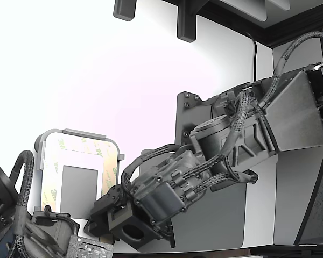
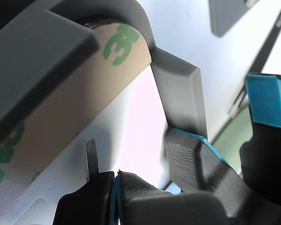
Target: Peel off protective film from adhesive tape.
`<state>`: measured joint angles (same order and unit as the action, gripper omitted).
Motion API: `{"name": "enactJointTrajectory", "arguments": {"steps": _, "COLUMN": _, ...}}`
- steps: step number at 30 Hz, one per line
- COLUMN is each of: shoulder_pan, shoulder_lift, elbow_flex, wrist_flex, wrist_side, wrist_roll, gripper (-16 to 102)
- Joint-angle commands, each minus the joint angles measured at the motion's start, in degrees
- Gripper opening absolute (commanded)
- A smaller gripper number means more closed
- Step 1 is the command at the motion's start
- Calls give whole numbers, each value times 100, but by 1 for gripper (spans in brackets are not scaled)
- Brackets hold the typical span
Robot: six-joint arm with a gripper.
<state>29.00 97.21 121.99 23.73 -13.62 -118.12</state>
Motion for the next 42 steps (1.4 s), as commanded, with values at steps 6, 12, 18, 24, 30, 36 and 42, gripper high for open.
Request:
{"name": "enactJointTrajectory", "arguments": {"steps": 6, "shoulder_pan": -44, "shoulder_lift": 123, "elbow_flex": -132, "wrist_flex": -26, "wrist_side": -9, "wrist_roll": -53, "gripper": -11}}
{"name": "enactJointTrajectory", "arguments": {"steps": 12, "shoulder_pan": -35, "shoulder_lift": 114, "elbow_flex": -123, "wrist_flex": -18, "wrist_side": -9, "wrist_roll": -62, "gripper": -11}}
{"name": "enactJointTrajectory", "arguments": {"steps": 18, "shoulder_pan": -35, "shoulder_lift": 44, "elbow_flex": -229, "wrist_flex": 149, "wrist_side": 18, "wrist_roll": 0, "gripper": -11}}
{"name": "enactJointTrajectory", "arguments": {"steps": 24, "shoulder_pan": -26, "shoulder_lift": -35, "elbow_flex": -369, "wrist_flex": 290, "wrist_side": 44, "wrist_roll": 0, "gripper": -11}}
{"name": "enactJointTrajectory", "arguments": {"steps": 30, "shoulder_pan": -26, "shoulder_lift": -44, "elbow_flex": -404, "wrist_flex": 396, "wrist_side": 79, "wrist_roll": 0, "gripper": -11}}
{"name": "enactJointTrajectory", "arguments": {"steps": 36, "shoulder_pan": 35, "shoulder_lift": -105, "elbow_flex": -562, "wrist_flex": 580, "wrist_side": 158, "wrist_roll": 18, "gripper": -11}}
{"name": "enactJointTrajectory", "arguments": {"steps": 42, "shoulder_pan": 88, "shoulder_lift": -123, "elbow_flex": -624, "wrist_flex": 659, "wrist_side": 220, "wrist_roll": 62, "gripper": -11}}
